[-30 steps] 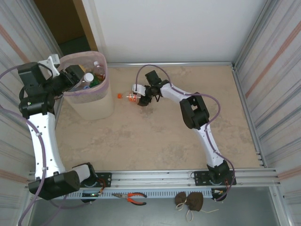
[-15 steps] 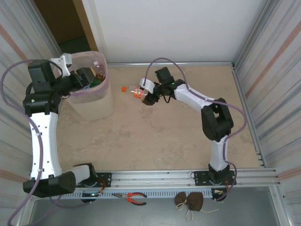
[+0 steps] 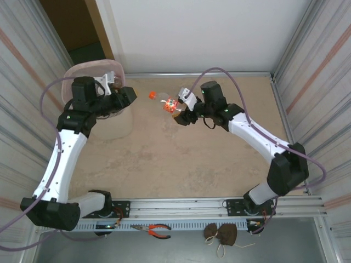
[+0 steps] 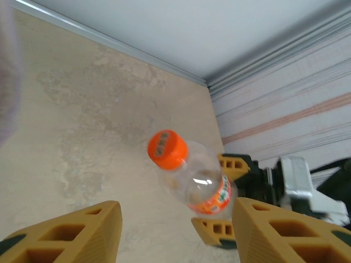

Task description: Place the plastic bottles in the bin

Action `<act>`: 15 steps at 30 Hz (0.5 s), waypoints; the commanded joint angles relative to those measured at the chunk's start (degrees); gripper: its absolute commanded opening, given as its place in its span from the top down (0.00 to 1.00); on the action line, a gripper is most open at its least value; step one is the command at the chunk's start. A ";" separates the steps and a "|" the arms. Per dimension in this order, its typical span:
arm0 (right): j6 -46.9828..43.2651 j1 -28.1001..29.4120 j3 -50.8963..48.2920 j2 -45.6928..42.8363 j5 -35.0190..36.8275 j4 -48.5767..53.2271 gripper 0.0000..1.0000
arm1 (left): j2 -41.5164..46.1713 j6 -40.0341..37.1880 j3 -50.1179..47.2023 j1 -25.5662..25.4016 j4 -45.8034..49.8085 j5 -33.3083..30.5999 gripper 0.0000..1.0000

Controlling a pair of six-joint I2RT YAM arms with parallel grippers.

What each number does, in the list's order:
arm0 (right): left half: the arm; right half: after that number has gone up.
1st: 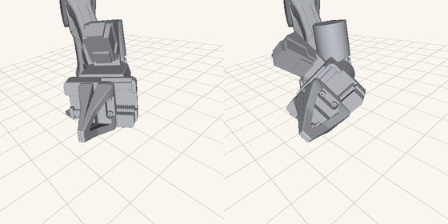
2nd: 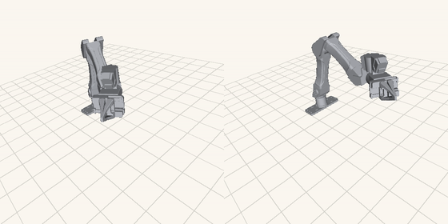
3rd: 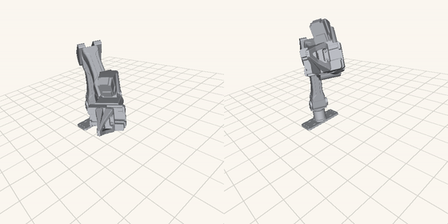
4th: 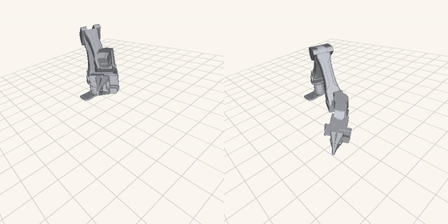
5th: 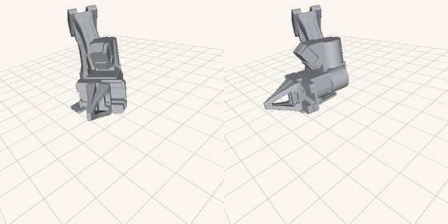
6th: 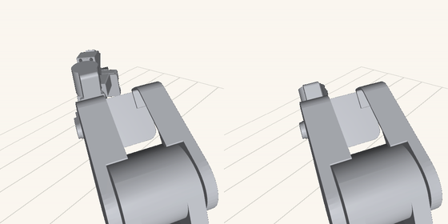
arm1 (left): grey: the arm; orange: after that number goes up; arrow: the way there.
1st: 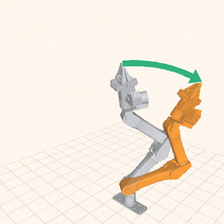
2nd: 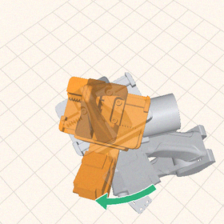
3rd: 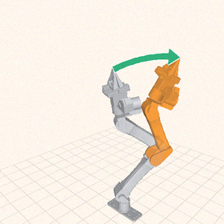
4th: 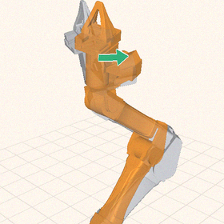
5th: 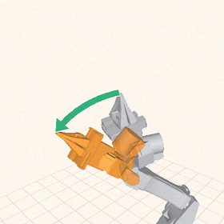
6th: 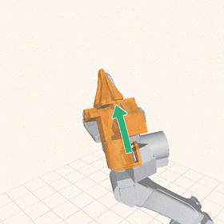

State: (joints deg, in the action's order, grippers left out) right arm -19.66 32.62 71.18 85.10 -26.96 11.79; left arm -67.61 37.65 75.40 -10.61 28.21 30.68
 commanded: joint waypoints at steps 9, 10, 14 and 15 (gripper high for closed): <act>4.97 1.34 -2.49 -9.52 -4.36 -1.87 0.51 | -8.61 4.01 5.02 -9.40 -11.31 -2.02 0.46; 5.06 1.38 -2.66 -9.75 -4.24 -1.95 0.51 | -8.97 4.06 5.27 -9.64 -11.46 -2.14 0.48; 5.31 1.39 -2.88 -10.30 -3.90 -1.76 0.51 | -8.66 4.79 4.92 -10.21 -12.91 -2.65 0.58; 5.49 1.39 -2.97 -10.25 -3.86 -1.87 0.51 | -8.51 4.93 4.85 -10.37 -13.11 -2.62 0.61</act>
State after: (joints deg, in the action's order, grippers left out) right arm -15.42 33.74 68.66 76.86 -29.69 11.11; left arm -76.73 42.11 78.78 -20.58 17.58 28.93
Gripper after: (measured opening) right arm 0.620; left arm 0.405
